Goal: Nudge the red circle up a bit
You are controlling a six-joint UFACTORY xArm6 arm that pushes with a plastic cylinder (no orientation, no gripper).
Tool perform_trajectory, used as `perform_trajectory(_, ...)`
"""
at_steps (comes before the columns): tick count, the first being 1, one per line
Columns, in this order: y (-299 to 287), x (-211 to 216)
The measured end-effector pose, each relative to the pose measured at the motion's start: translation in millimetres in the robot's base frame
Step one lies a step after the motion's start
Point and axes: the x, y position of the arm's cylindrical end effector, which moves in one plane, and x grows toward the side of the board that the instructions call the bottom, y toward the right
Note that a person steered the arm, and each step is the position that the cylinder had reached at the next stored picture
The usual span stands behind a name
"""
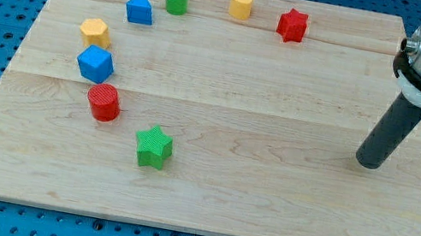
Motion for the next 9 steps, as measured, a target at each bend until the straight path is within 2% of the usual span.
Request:
perform_trajectory(2,1,2)
perform_trajectory(3,5,22)
perform_trajectory(4,-72,88)
perform_trajectory(5,-158,124)
perform_trajectory(6,-296,115)
perform_trajectory(7,-379,53)
perform_trajectory(8,-366,-12)
perform_trajectory(9,-349,-34)
